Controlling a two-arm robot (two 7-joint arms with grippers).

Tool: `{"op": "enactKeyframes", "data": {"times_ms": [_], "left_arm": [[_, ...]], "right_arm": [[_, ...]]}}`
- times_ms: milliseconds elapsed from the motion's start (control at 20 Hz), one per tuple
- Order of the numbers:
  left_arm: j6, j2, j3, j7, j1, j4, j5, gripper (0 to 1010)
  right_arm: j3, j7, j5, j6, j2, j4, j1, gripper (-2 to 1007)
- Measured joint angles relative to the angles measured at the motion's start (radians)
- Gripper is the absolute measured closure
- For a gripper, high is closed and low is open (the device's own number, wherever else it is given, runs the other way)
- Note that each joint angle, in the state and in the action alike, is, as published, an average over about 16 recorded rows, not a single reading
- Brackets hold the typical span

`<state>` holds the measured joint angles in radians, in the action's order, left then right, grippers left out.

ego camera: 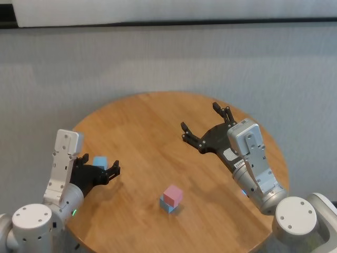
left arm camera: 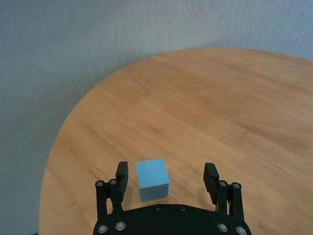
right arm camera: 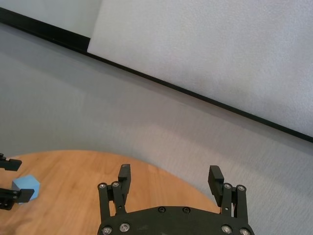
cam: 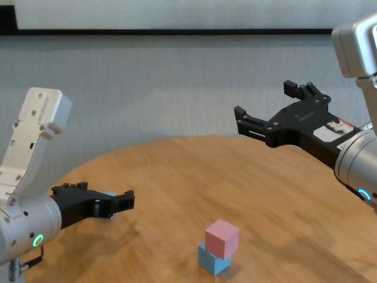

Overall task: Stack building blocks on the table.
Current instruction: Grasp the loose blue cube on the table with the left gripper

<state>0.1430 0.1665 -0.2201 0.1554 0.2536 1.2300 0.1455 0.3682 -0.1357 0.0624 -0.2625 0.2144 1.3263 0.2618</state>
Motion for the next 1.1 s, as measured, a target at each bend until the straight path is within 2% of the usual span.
{"op": "enactKeyframes", "data": {"times_ms": [550, 1100], "left_arm": [[-0.023, -0.009, 0.023, 0.024, 0.014, -0.045, -0.009, 8], [-0.042, -0.020, 0.026, 0.047, 0.043, -0.102, -0.015, 9]], "right_arm": [[0.000, 0.000, 0.000, 0.000, 0.000, 0.000, 0.000, 5], [0.000, 0.000, 0.000, 0.000, 0.000, 0.000, 0.000, 4]]}}
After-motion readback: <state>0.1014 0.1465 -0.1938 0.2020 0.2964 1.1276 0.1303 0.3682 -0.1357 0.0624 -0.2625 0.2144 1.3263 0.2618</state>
